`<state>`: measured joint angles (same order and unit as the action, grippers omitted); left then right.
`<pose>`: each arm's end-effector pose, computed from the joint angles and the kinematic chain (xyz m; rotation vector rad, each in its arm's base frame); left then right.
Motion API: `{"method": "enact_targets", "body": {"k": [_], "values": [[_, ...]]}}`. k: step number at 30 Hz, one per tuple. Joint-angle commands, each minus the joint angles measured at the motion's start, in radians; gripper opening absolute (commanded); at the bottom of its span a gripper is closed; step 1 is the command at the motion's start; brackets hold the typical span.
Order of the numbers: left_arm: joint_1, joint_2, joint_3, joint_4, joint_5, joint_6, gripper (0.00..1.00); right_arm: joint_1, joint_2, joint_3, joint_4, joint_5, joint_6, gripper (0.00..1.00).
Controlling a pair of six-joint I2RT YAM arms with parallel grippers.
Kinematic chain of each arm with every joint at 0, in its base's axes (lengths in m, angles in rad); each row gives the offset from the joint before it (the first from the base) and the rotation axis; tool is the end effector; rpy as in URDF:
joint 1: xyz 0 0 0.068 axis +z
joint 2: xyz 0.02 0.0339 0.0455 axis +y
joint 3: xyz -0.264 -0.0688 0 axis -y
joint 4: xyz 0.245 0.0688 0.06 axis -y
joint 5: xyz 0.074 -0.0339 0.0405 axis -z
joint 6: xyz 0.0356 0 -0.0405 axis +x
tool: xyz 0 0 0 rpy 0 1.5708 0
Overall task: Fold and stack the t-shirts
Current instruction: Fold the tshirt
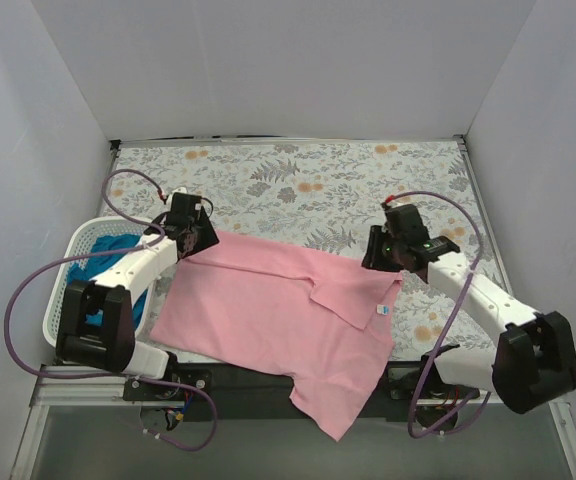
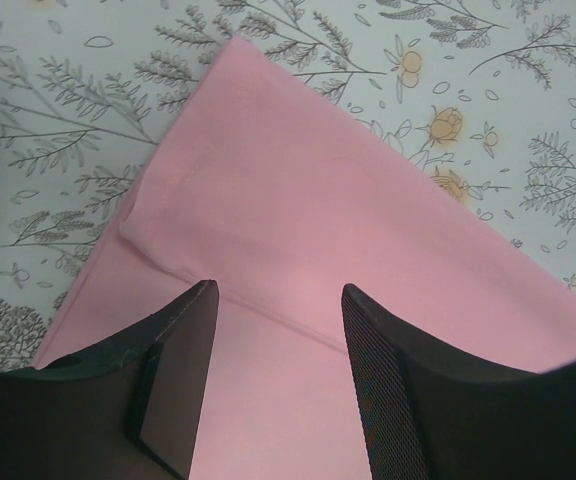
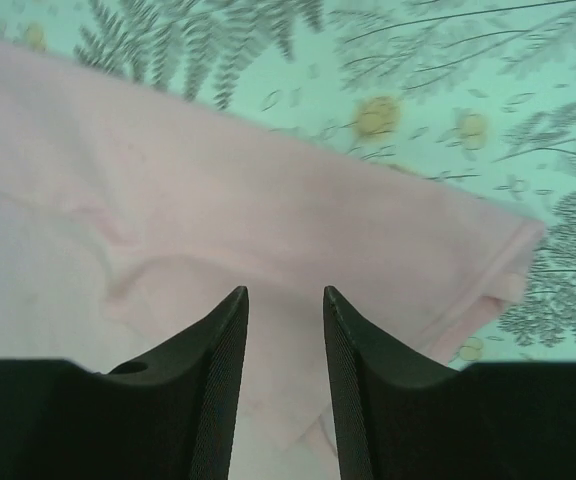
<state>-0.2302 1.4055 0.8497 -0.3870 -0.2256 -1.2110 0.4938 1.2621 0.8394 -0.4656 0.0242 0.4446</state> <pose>0.2746 -0.0562 0.2076 -1.2621 2.1682 -0.3238 0.2267 0.1210 0.2342 -0.0507 2.4962 0.3740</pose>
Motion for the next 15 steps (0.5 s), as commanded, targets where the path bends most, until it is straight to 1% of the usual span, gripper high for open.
{"method": "enact_targets", "body": {"k": [1,2,3,7,8,11,15], "values": [[-0.003,0.062,0.087,0.011,0.077,0.007,0.51,-0.131,-0.098,-0.123,0.169,-0.082,0.013,0.43],[-0.003,0.078,0.103,0.008,0.100,0.002,0.52,-0.186,-0.110,-0.141,0.194,-0.122,0.013,0.43],[-0.003,0.113,0.133,0.010,0.107,0.002,0.51,-0.211,-0.119,-0.158,0.237,-0.144,0.013,0.43],[-0.003,0.206,0.187,-0.009,0.112,-0.007,0.51,-0.313,-0.101,-0.243,0.314,-0.202,0.034,0.43],[-0.003,0.225,0.193,-0.025,0.109,-0.015,0.51,-0.357,-0.093,-0.281,0.327,-0.226,0.040,0.43],[-0.003,0.274,0.199,-0.049,0.077,-0.030,0.49,-0.435,-0.055,-0.332,0.384,-0.271,0.051,0.42],[0.002,0.340,0.219,-0.079,0.034,-0.041,0.49,-0.513,0.029,-0.396,0.455,-0.306,0.052,0.41]]}}
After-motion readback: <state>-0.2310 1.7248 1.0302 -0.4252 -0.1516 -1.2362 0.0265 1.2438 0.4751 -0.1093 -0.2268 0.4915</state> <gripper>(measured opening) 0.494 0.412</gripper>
